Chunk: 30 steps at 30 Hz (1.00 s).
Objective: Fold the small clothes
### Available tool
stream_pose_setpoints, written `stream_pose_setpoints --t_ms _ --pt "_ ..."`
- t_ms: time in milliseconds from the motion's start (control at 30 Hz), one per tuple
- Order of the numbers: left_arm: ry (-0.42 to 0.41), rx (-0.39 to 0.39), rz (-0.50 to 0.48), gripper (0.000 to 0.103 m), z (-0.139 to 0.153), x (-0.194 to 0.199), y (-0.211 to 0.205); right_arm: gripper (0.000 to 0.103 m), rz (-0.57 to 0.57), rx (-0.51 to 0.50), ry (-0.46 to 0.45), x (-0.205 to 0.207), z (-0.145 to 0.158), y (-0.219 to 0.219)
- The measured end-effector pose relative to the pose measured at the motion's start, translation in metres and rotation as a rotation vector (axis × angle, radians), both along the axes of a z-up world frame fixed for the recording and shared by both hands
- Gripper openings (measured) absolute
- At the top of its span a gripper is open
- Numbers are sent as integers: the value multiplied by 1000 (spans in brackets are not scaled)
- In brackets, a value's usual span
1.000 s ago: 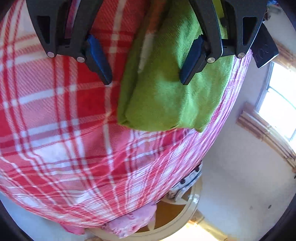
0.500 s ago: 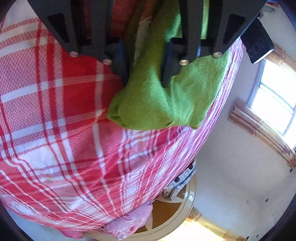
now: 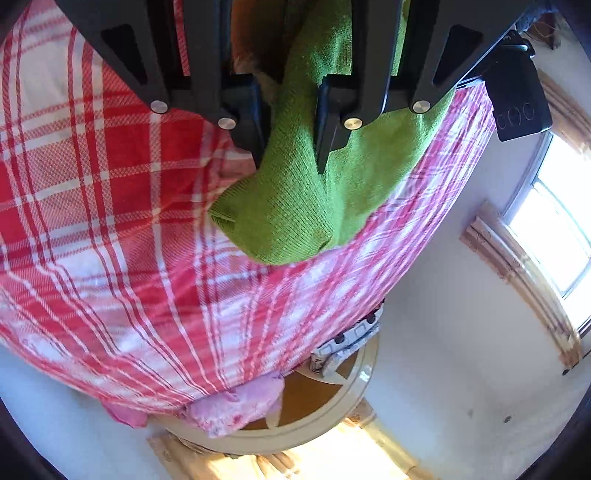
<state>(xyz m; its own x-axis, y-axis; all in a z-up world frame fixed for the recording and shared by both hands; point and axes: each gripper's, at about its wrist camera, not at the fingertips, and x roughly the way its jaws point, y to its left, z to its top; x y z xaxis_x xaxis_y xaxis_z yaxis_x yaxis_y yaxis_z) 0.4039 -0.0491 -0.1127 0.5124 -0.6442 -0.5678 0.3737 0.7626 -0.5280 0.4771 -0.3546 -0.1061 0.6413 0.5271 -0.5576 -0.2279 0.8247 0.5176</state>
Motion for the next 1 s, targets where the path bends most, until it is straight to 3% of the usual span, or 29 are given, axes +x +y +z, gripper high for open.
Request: stream_pose_setpoints --t_ms 267,667,1000 --pt "-96 40 30 39 35 -63 37 22 68 92 -30 -38 21 45" --pt "-129 132 170 38 40 -151 113 22 272 137 -25 -78 22 169" --pt "-136 149 291 39 37 -215 171 22 416 154 -8 -101 17 265"
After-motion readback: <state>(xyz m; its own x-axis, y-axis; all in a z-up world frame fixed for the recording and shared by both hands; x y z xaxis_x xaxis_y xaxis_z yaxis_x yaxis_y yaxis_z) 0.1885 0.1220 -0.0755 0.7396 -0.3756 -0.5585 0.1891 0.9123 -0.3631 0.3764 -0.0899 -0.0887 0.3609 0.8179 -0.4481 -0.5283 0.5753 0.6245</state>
